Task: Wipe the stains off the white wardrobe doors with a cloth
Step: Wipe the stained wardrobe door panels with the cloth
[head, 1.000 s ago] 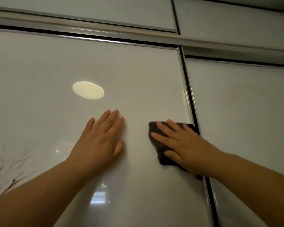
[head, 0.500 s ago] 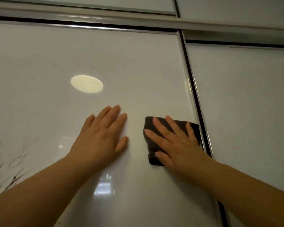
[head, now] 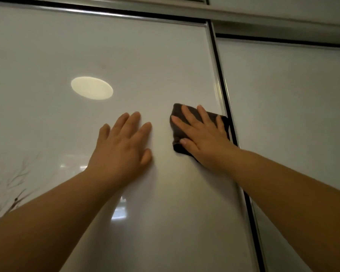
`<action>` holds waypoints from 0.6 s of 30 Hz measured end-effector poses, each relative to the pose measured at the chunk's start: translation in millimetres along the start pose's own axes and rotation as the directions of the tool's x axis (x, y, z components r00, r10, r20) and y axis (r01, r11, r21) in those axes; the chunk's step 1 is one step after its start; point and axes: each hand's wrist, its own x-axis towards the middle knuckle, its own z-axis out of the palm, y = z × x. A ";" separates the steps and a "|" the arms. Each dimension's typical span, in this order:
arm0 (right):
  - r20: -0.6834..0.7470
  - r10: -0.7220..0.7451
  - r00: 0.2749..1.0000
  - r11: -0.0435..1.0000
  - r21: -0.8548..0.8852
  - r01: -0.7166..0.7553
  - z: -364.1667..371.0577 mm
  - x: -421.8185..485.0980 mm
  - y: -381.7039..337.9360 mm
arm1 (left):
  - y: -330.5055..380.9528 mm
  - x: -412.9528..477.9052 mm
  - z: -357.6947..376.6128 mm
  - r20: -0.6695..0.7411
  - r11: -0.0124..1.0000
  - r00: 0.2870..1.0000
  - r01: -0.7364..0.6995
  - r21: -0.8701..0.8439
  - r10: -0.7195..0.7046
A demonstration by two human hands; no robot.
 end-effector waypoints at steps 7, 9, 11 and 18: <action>-0.004 -0.057 0.998 0.998 -0.012 0.057 35.3 -77.0 -14.2 | 29.9 -23.1 5.3 -0.008 0.993 0.994 -0.107 -0.047 0.107; -0.001 -0.055 0.998 0.998 0.004 0.055 40.5 -90.4 -19.7 | 42.2 -37.6 10.2 -0.001 0.985 0.989 -0.145 -0.089 0.145; 0.006 -0.056 0.998 0.998 0.009 0.056 45.7 -102.2 -23.5 | 50.5 -53.6 14.4 0.004 0.980 0.987 -0.159 -0.119 0.160; 0.013 -0.100 0.995 0.995 0.016 0.100 67.3 -158.7 -40.1 | 49.2 -93.1 13.6 0.038 0.980 0.985 -0.161 -0.114 0.166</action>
